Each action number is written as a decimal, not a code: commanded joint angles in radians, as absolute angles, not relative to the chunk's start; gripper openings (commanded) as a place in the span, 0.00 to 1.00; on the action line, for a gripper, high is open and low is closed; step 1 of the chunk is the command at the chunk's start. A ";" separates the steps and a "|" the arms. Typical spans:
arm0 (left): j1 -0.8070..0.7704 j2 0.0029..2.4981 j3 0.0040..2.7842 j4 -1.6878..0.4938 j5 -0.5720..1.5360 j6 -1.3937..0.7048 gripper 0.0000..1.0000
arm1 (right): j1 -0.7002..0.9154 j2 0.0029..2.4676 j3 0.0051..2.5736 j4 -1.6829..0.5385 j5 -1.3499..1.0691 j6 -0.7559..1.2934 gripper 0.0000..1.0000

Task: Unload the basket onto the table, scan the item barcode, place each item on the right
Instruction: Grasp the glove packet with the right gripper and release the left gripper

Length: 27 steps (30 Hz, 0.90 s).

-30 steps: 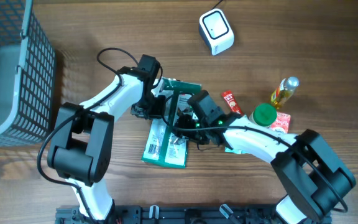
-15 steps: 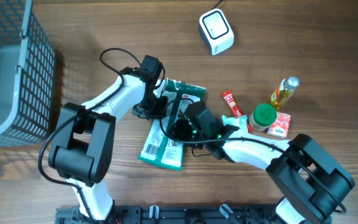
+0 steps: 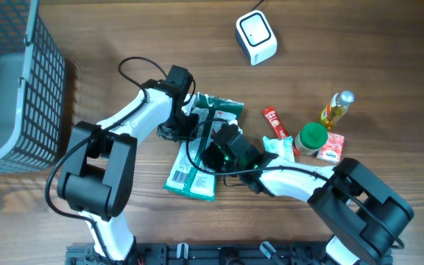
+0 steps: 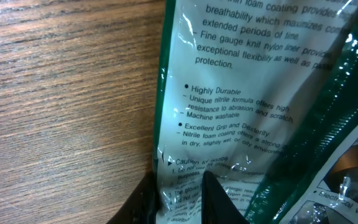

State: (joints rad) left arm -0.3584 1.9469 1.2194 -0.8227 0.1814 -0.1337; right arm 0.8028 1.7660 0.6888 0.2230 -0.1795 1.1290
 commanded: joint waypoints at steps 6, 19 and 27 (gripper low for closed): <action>-0.369 1.998 1.195 -0.815 0.194 -0.143 0.18 | 0.812 1.822 0.672 0.239 -0.156 1.125 0.14; -0.191 1.837 1.328 -0.813 0.193 -0.143 1.00 | 0.758 1.812 0.673 0.302 -0.375 0.838 0.04; -0.071 1.801 1.328 -0.756 0.192 -0.142 1.00 | 0.757 1.812 0.673 0.290 -0.332 0.838 0.04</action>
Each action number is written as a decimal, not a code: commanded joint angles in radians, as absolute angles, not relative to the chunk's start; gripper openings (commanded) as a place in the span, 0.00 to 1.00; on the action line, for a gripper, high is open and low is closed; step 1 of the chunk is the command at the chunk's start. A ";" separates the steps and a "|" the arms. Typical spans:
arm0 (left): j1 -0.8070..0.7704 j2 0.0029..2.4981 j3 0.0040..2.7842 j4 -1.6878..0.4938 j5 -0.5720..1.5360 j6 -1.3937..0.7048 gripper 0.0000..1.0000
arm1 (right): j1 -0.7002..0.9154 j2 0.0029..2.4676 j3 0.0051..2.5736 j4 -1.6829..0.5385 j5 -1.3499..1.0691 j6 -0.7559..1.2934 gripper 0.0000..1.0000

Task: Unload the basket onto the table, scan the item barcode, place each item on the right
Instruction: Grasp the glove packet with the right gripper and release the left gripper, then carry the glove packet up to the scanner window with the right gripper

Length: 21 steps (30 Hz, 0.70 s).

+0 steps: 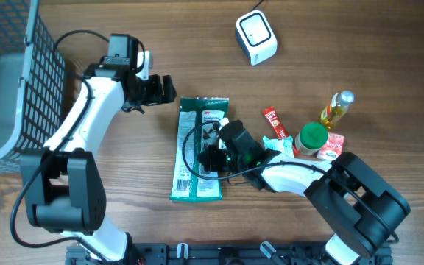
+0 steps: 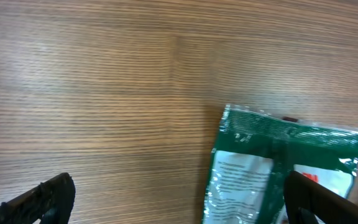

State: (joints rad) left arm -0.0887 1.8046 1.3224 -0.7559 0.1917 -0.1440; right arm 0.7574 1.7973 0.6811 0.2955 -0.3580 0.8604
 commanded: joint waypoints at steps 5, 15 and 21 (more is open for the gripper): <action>-0.070 1.801 1.328 -0.756 0.192 -0.142 1.00 | 0.755 1.774 0.698 0.268 -0.334 0.733 0.04; -0.070 1.801 1.328 -0.756 0.193 -0.142 1.00 | 0.689 1.575 1.367 -0.752 -0.088 -0.089 0.04; -0.070 1.801 1.328 -0.756 0.193 -0.142 1.00 | 0.689 1.579 1.482 -0.717 0.229 -0.543 0.04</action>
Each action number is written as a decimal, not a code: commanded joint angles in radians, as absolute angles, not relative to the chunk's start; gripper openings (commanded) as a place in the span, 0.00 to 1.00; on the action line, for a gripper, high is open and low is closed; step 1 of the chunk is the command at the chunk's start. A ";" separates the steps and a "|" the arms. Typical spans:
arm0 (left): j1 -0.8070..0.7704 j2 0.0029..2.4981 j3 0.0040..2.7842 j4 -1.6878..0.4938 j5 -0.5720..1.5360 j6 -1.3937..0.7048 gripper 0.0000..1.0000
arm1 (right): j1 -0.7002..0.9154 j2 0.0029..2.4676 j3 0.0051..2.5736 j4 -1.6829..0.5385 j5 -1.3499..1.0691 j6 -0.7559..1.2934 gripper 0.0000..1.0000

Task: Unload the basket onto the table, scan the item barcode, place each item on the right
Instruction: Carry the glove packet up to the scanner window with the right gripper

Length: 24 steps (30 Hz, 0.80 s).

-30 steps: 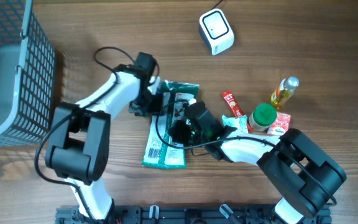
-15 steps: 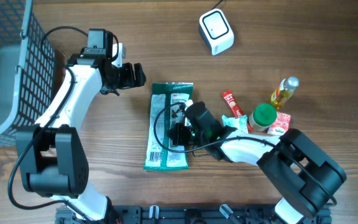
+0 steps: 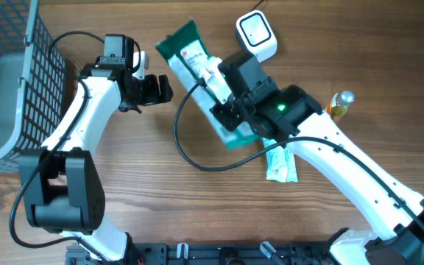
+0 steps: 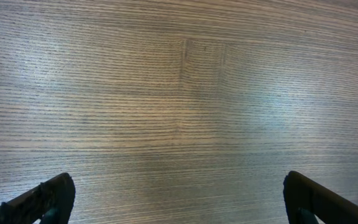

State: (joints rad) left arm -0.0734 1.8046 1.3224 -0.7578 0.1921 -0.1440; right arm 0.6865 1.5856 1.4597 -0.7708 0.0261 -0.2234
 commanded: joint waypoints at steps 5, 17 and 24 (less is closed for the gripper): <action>-0.070 1.801 1.328 -0.756 0.193 -0.142 1.00 | 0.686 1.634 1.481 -0.510 0.403 -0.817 0.04; -0.070 1.801 1.328 -0.756 0.193 -0.142 1.00 | 0.550 1.850 1.481 0.055 0.580 -0.969 0.04; -0.070 1.801 1.328 -0.756 0.193 -0.142 1.00 | 0.495 1.990 1.481 0.348 0.490 -0.971 0.04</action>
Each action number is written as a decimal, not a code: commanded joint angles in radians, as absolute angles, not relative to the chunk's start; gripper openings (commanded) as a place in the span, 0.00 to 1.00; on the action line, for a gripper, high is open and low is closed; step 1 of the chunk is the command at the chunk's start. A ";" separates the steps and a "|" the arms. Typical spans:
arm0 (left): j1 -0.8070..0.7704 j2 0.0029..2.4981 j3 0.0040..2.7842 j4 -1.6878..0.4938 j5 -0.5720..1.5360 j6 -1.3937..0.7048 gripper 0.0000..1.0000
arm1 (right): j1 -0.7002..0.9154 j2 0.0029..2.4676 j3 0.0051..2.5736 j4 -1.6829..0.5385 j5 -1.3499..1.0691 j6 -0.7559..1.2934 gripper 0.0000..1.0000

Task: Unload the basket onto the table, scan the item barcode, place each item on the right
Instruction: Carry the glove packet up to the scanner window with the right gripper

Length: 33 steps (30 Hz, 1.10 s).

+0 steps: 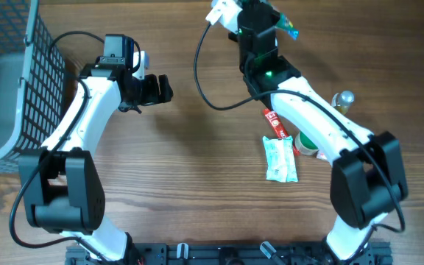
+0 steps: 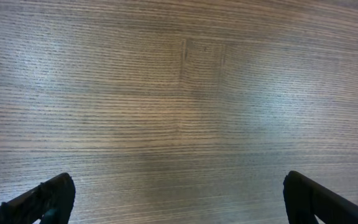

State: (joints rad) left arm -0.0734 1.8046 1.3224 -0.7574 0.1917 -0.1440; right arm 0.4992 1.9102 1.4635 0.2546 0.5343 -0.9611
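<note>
My right gripper (image 1: 250,10) is at the top edge of the overhead view, shut on the green glove package. Only a teal corner of the package (image 1: 288,31) and a white bit on the other side show past the arm. The white scanner is hidden under the right arm. My left gripper (image 1: 165,89) hangs open over bare wood at the upper left, well apart from the package. In the left wrist view its fingers (image 2: 45,199) stand wide apart with nothing between them.
A dark wire basket (image 1: 28,88) fills the left edge. At the right lie a red sachet (image 1: 274,123), a white-green sachet (image 1: 280,160), a green-lidded jar (image 1: 309,141) partly under the right arm, and a small oil bottle (image 1: 341,100).
My right gripper has moved with the green package from the upper middle of the table to the top edge, over where the scanner stood. The left arm has not moved.
Both grippers were at the green package lying mid-table, the left one shut on its edge. Then the left gripper was open and away at the upper left. Then the right gripper held the package raised near the scanner, and now holds it above the scanner's place.
</note>
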 commanded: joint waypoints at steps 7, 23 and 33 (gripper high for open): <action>-0.070 1.801 1.328 -0.756 0.193 -0.142 1.00 | 0.477 2.127 1.481 0.486 0.440 -1.093 0.04; -0.070 1.801 1.328 -0.756 0.193 -0.142 1.00 | 0.477 2.159 1.481 0.329 0.352 -0.787 0.04; -0.070 1.801 1.328 -0.756 0.193 -0.142 1.00 | 0.472 2.163 1.481 0.230 0.227 -0.620 0.04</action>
